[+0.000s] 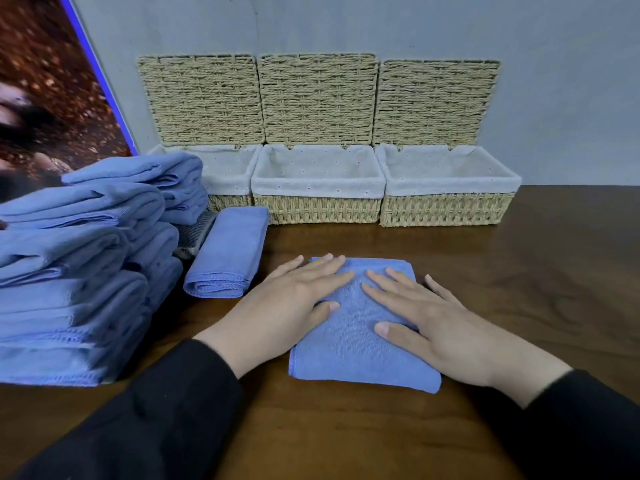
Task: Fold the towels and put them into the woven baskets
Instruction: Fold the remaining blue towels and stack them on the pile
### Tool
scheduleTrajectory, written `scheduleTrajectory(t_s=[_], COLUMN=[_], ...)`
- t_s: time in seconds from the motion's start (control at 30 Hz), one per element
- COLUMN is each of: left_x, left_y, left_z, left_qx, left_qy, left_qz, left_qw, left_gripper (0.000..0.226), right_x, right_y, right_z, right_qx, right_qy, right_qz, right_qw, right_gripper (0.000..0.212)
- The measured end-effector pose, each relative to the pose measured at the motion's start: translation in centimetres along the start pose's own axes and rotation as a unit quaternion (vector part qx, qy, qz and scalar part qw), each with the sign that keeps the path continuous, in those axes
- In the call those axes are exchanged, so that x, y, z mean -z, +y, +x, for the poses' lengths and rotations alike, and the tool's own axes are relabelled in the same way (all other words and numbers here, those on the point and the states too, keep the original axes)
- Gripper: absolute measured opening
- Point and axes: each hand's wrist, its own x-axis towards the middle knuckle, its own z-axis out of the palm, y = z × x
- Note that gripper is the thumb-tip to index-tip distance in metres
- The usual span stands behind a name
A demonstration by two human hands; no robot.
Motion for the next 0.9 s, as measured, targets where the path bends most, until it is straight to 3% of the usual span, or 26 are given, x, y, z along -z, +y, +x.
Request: scheduleTrajectory(t_s=[0.1, 0.17, 0.27, 0.37, 0.43, 0.57, 0.7, 0.8, 0.9], left_x=[0.6, 0.9, 1.2, 1.4, 1.4, 1.3, 0.4, 0.2, 1.0], left_y=[0.5, 0.4, 0.3, 0.6, 0.8, 1.2, 1.2, 0.9, 1.2], left_z=[-1.9, -3.2, -4.5, -5.1, -5.1, -4.9, -4.6, -4.6, -4.9], left_qx=[-0.021, -0.021, -0.028, -0.02, -0.012, -0.003, -0.005, 0.038, 0.091], left_qy=[0.001, -0.04, -0.043, -0.096, -0.116, -0.09, 0.002, 0.082, 0.097], left_qz=[-0.1, -0.115, -0.092, -0.053, -0.03, -0.014, -0.02, -0.102, -0.169], left_qw=[0.995, 0.992, 0.994, 0.994, 0.993, 0.996, 1.0, 0.991, 0.977], left_gripper=[0.043, 0.059, 0.072, 0.075, 0.079, 0.083, 0.055, 0.036, 0.022], right_x=[-0.1, 0.0, 0.4, 0.6, 0.6, 0.4, 0.8, 0.7, 0.8], right_y=[-0.1, 0.0, 0.0, 0.0, -0.1, -0.5, -0.5, -0.2, -0.3], right_z=[-0.4, -1.3, -2.5, -2.8, -2.6, -2.4, -2.0, -2.1, -2.4], right_qx=[0.031, 0.076, 0.095, 0.053, 0.051, 0.066, 0.067, 0.048, 0.01], right_qy=[0.132, 0.188, 0.085, -0.012, -0.014, 0.056, 0.119, 0.098, 0.116], right_qz=[0.065, 0.071, 0.071, 0.059, 0.032, 0.034, 0.077, 0.047, 0.072], right_qw=[0.989, 0.977, 0.989, 0.997, 0.998, 0.996, 0.988, 0.993, 0.991], right_gripper=[0.054, 0.04, 0.044, 0.066, 0.071, 0.045, 0.023, 0.042, 0.041])
